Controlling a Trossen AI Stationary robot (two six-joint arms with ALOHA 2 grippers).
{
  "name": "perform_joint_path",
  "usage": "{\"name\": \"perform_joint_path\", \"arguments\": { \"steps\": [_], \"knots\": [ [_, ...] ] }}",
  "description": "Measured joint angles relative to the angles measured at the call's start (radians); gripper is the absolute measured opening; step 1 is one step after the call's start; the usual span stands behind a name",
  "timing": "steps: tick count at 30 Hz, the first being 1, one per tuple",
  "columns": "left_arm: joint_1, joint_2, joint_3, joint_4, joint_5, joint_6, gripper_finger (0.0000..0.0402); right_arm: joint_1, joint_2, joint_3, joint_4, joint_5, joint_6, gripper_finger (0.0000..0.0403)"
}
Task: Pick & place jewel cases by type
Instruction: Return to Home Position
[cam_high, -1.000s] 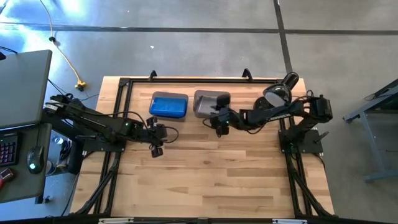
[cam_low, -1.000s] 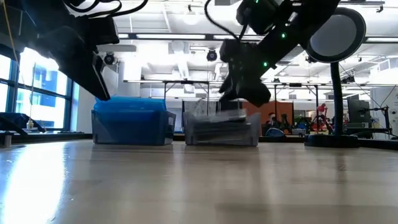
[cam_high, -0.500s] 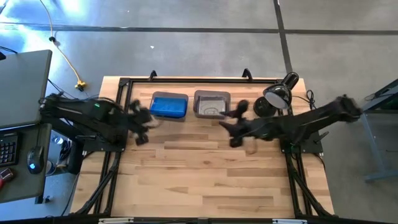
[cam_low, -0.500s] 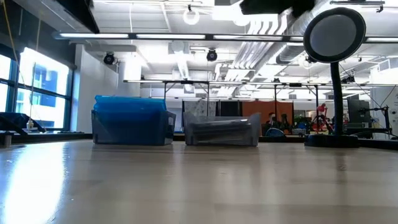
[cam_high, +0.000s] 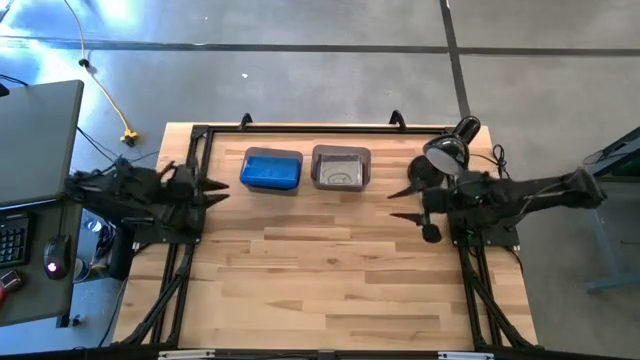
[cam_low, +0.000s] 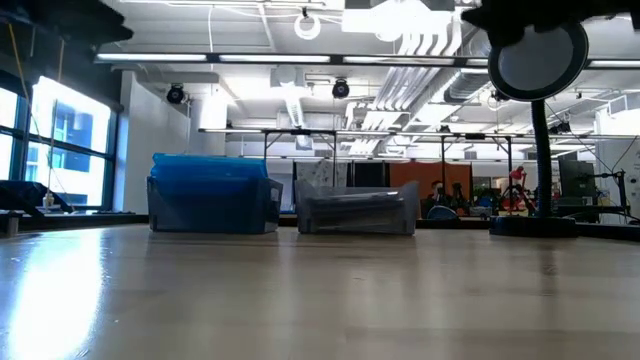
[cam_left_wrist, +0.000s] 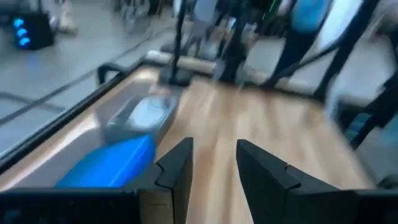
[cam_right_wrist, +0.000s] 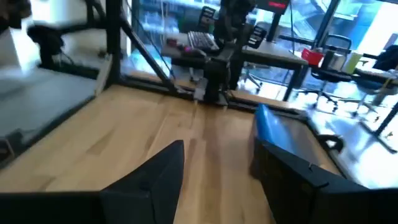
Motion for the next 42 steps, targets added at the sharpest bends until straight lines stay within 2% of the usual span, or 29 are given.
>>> {"name": "perform_joint_path", "arguments": {
  "steps": [3,5,8,10,15,19,25,29,34,42],
  "knots": [
    [0.000,-0.110,-0.054,0.125,0.028,-0.017,0.0122,-0.041,-0.080,-0.146,0.177,-0.028,0.092,0.0191],
    [0.000,-0.134,-0.088,0.149,0.024,-0.023,0.0122,-0.063,-0.129,-0.217,0.244,-0.039,0.155,0.0191],
    [0.000,-0.106,-0.137,0.201,-0.005,-0.022,0.0122,-0.087,-0.189,-0.305,0.326,-0.077,0.183,0.0191],
    [0.000,-0.058,-0.188,0.316,-0.062,-0.010,0.0122,-0.094,-0.236,-0.357,0.378,-0.095,0.175,0.0191],
    [0.000,0.025,-0.311,0.460,-0.122,0.062,0.0122,-0.123,-0.323,-0.448,0.441,-0.089,0.123,0.0191],
    [0.000,0.040,-0.365,0.435,-0.145,0.085,0.0122,-0.158,-0.384,-0.476,0.427,-0.093,0.125,0.0190],
    [0.000,-0.022,-0.392,0.369,-0.197,0.129,0.0122,-0.223,-0.434,-0.489,0.331,-0.150,0.134,0.0190],
    [0.000,-0.061,-0.392,0.296,-0.181,0.119,0.0122,-0.250,-0.434,-0.489,0.302,-0.136,0.140,0.0190],
    [0.000,-0.062,-0.393,0.202,-0.107,0.077,0.0122,-0.256,-0.433,-0.489,0.252,-0.131,0.120,0.0190],
    [0.000,-0.058,-0.414,0.193,-0.095,0.071,0.0122,-0.256,-0.433,-0.489,0.253,-0.130,0.128,0.0190]
  ]
}}
